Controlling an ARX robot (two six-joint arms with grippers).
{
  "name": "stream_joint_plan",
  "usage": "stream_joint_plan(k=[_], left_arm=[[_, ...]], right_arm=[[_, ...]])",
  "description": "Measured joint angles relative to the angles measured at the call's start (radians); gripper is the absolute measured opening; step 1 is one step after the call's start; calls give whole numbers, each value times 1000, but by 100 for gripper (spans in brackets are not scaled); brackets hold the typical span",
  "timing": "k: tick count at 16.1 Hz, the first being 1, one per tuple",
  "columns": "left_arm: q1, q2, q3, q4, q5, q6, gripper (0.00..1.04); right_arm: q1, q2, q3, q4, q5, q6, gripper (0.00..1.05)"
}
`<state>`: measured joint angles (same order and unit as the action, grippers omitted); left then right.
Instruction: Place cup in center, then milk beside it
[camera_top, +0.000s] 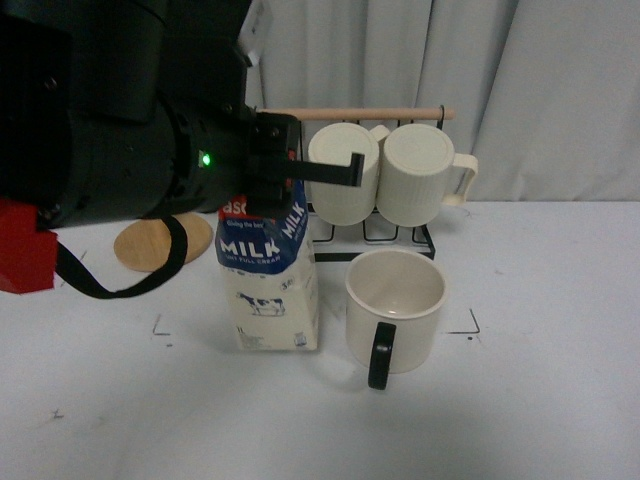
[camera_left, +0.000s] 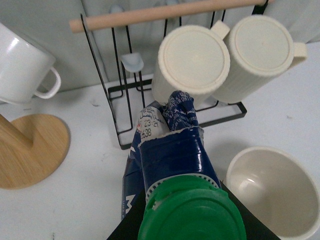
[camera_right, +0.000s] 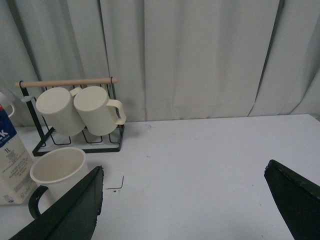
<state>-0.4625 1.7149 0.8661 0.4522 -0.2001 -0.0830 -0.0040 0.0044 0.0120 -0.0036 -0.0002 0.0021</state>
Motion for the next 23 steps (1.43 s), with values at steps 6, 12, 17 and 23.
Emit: stream_joint_plan(k=[6, 12, 17, 23], left_arm=[[-44, 43, 0, 51, -32, -19, 20], [-64, 43, -25, 80, -28, -27, 48], [-52, -135, -72, 77, -29, -147, 100], [53, -693, -405, 69, -209, 25, 62]], right_arm=[[0, 0, 0, 0, 0, 0, 98], [0, 0, 0, 0, 0, 0, 98], [0, 0, 0, 0, 0, 0, 98], [0, 0, 0, 0, 0, 0, 98]])
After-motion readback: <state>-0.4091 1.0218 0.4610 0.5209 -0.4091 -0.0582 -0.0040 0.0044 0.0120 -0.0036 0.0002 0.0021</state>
